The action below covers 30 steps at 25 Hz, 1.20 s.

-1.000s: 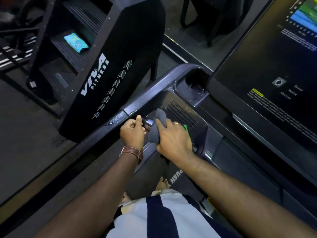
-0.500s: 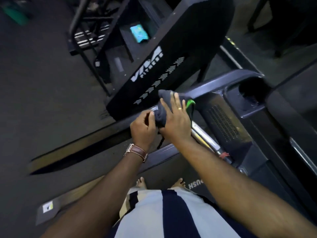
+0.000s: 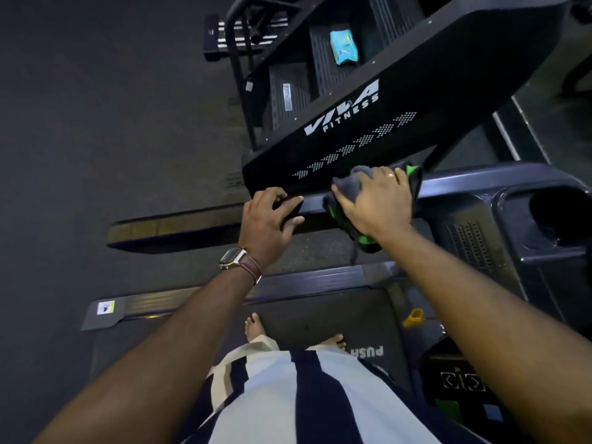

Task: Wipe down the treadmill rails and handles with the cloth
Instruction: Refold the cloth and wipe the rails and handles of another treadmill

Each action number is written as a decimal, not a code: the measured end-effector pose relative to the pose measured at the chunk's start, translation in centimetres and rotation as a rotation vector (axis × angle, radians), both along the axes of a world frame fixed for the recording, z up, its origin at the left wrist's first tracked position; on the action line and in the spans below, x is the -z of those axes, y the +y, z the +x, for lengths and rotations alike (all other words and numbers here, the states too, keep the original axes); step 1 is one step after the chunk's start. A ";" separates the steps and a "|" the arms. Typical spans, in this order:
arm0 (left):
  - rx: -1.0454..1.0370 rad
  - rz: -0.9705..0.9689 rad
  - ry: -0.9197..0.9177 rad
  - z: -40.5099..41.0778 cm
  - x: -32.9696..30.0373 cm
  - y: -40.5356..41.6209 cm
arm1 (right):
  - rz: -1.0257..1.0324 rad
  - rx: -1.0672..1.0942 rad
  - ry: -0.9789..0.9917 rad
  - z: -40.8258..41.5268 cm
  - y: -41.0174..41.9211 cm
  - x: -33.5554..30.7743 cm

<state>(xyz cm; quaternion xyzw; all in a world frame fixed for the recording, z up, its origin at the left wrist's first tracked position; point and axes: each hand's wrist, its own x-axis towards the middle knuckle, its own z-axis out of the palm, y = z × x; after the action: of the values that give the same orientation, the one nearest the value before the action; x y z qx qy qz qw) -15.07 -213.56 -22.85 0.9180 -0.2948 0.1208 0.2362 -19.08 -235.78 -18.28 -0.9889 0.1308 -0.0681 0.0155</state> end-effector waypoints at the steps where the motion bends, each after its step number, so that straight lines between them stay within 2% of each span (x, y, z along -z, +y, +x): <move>1: 0.014 0.013 0.000 0.4 -0.1 0.3 | 0.008 0.018 0.115 1.7 0.8 -1.2; 4: 0.049 0.128 -0.026 1.5 -0.1 1.0 | 0.037 -0.229 0.409 3.8 1.4 -2.6; 8: 0.109 0.387 0.076 4.2 -1.1 1.8 | 0.150 -0.086 0.678 7.4 1.4 -2.9; 9: 0.121 0.424 0.113 4.7 -1.4 1.9 | 0.193 -0.114 0.734 8.1 2.9 -3.0; 11: 0.151 0.438 0.175 5.3 -1.6 1.8 | 0.191 -0.193 0.705 8.0 4.3 -2.5; 13: 0.176 0.427 0.185 5.6 -1.5 1.8 | 0.168 -0.144 0.691 7.5 3.4 -2.9; 15: 0.176 0.428 0.205 5.4 -1.6 1.8 | 0.423 -0.020 0.842 9.2 3.1 -2.8; 16: 0.165 0.424 0.222 5.4 -1.8 1.9 | 0.593 -0.008 0.913 10.4 3.9 -2.6; 17: 0.149 0.420 0.242 5.3 -2.0 1.9 | 0.640 -0.057 0.950 10.8 5.2 -2.8; 19: 0.129 0.406 0.265 5.0 -2.2 1.9 | 0.503 -0.154 0.884 10.3 5.7 -1.9; 21: 0.114 0.416 0.289 5.1 -2.3 1.9 | 0.337 -0.138 0.783 9.5 3.1 -1.1; 22: 0.102 0.435 0.295 5.3 -2.4 1.9 | 0.349 -0.111 0.809 9.7 1.8 -1.1; 24: 0.089 0.481 0.306 5.5 -2.5 1.8 | 0.478 -0.128 1.004 11.6 1.8 -1.2; 25: 0.078 0.495 0.317 5.5 -2.5 1.7 | 0.493 -0.174 1.015 12.3 2.7 -0.9; 27: 0.041 0.511 0.334 5.4 -2.5 1.5 | 0.472 -0.259 0.946 11.9 3.7 -0.2; 30: 0.008 0.531 0.387 5.5 -2.7 1.3 | 0.405 -0.191 0.807 10.9 2.4 0.0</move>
<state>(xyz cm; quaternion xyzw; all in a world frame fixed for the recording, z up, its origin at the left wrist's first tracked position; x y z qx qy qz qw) -9.60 -212.24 -20.15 0.9523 -0.2692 -0.1378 0.0407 -8.19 -233.39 -18.33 -0.9211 0.0454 0.3510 0.1625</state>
